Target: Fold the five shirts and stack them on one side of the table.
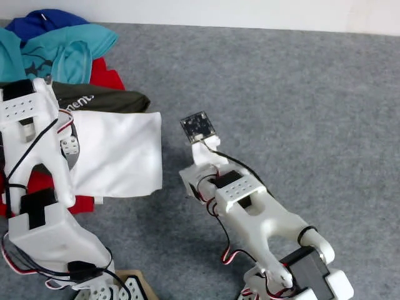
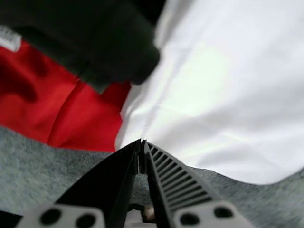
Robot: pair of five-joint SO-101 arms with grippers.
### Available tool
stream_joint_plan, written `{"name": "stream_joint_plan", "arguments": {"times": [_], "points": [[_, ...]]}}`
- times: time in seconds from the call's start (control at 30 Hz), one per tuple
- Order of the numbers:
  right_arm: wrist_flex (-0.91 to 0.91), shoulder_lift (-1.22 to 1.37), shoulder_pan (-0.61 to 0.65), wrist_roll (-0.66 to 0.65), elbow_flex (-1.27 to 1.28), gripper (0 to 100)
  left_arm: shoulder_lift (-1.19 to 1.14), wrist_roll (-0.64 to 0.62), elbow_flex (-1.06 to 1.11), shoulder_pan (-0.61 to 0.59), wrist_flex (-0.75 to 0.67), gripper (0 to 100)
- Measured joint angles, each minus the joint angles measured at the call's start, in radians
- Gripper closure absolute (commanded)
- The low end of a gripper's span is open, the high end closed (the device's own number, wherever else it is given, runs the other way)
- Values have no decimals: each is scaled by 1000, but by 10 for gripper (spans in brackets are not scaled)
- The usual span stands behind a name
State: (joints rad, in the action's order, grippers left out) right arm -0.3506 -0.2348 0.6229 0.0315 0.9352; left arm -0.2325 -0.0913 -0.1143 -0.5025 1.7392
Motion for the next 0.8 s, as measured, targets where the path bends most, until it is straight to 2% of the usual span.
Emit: {"name": "stream_joint_plan", "arguments": {"times": [0.17, 0.3, 0.47, 0.63, 0.8], "points": [[-12, 0, 31, 149, -77, 767, 133, -83, 0, -106, 0, 990], [-26, 34, 101, 172, -152, 741, 265, -115, 29, -170, 0, 990], [-26, 187, 160, 199, -298, 741, 356, -118, 164, -180, -68, 990], [-34, 367, 160, 242, -471, 740, 362, -121, 295, -212, -186, 990], [-35, 466, 161, 249, -559, 741, 362, -121, 338, -210, -241, 990]]}}
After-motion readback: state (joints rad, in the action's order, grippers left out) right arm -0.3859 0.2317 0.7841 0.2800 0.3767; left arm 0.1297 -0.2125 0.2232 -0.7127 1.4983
